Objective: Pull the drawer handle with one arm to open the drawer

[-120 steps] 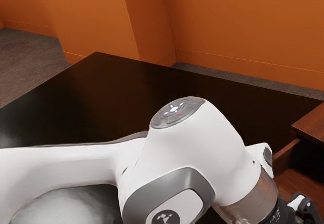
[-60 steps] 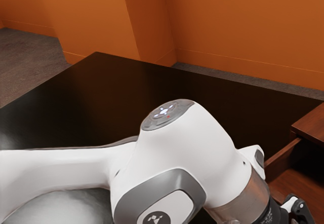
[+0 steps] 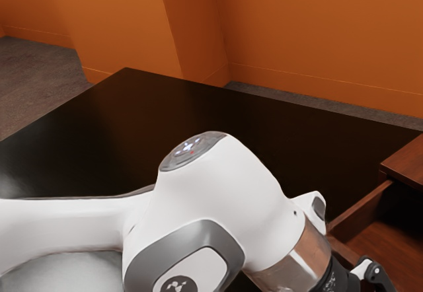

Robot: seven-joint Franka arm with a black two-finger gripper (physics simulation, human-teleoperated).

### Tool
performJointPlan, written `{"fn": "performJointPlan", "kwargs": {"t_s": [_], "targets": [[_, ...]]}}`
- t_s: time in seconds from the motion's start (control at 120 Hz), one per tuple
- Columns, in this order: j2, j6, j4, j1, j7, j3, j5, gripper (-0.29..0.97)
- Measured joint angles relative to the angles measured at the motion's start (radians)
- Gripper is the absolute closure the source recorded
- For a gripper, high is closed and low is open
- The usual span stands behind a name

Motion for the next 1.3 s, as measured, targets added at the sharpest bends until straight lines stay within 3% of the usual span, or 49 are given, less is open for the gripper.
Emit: {"fn": "performJointPlan", "kwargs": {"t_s": [0.558,0.733,0.883,0.942,1.033,1.183,1.3], "targets": [[-0.052,0.013,-0.050,0.002,-0.005,0.000,-0.003,0.45],[-0.050,0.019,-0.056,0.075,-0.008,0.001,-0.018,0.45],[-0.069,0.012,-0.051,0.102,-0.008,0.000,0.013,0.25],[-0.091,-0.038,-0.003,0.108,-0.008,-0.007,0.101,0.19],[-0.099,-0.214,0.214,0.161,-0.008,-0.080,0.271,0.12],[-0.095,-0.522,0.457,0.287,-0.009,-0.110,0.343,0.06],[-0.077,-0.688,0.473,0.520,-0.008,-0.275,0.364,0.03]]}}
